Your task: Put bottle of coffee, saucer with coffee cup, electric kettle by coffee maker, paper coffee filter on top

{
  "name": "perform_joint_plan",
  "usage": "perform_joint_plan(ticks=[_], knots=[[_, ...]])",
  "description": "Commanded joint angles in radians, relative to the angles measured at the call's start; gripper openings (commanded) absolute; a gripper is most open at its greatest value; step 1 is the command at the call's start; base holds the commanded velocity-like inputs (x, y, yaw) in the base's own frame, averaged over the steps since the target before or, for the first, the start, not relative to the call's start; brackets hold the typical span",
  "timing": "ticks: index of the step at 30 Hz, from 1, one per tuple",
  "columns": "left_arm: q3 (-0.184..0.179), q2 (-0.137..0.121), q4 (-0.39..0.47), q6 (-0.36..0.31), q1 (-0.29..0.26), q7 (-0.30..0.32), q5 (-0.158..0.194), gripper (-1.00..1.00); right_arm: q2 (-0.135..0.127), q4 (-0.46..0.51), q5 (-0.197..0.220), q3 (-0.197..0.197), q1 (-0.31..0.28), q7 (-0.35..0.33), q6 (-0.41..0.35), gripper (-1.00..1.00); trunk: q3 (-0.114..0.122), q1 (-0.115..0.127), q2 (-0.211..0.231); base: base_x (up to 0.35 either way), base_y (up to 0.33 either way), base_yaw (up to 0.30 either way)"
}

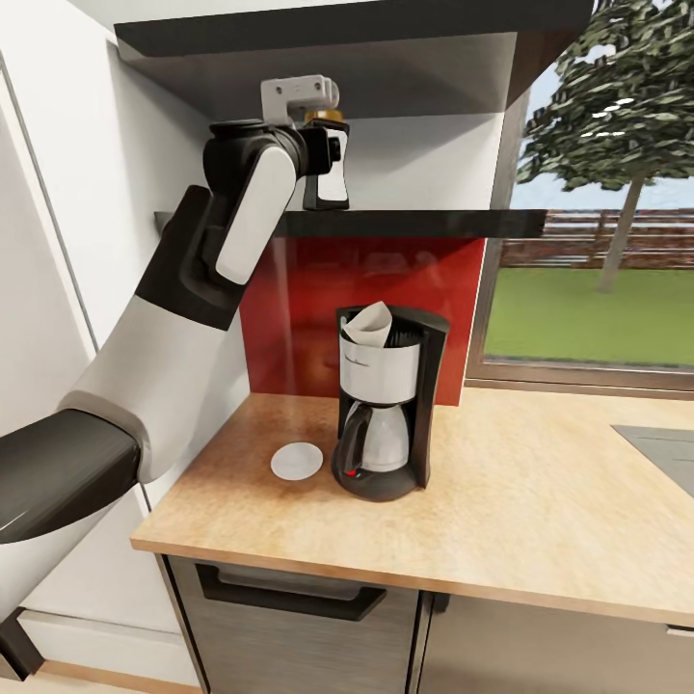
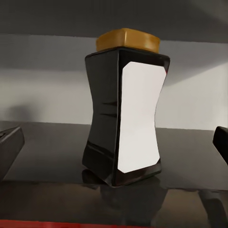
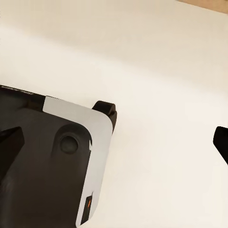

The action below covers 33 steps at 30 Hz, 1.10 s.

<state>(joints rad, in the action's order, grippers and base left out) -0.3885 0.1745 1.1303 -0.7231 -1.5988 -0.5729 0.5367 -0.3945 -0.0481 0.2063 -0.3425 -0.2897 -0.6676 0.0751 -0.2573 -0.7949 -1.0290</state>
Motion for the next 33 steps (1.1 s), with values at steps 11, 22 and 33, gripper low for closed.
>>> perform_joint_plan(ticks=[11, 22, 33], knots=[[-0.001, 0.000, -0.005, -0.001, -0.001, -0.010, 0.011, 1.00, 0.000, -0.004, 0.008, -0.009, -0.002, -0.004, 0.008, 1.00, 0.011, 0.015, 0.027, 0.000, 0.000, 0.000], [-0.001, 0.000, -0.005, -0.001, -0.001, -0.010, 0.011, 1.00, 0.000, -0.004, 0.008, -0.009, -0.002, -0.004, 0.008, 1.00, 0.036, 0.046, 0.083, 0.000, 0.000, 0.000], [0.000, 0.000, -0.004, -0.001, -0.001, -0.010, 0.011, 1.00, 0.000, -0.004, 0.008, -0.008, -0.002, -0.004, 0.008, 1.00, 0.049, 0.061, 0.111, 0.000, 0.000, 0.000]])
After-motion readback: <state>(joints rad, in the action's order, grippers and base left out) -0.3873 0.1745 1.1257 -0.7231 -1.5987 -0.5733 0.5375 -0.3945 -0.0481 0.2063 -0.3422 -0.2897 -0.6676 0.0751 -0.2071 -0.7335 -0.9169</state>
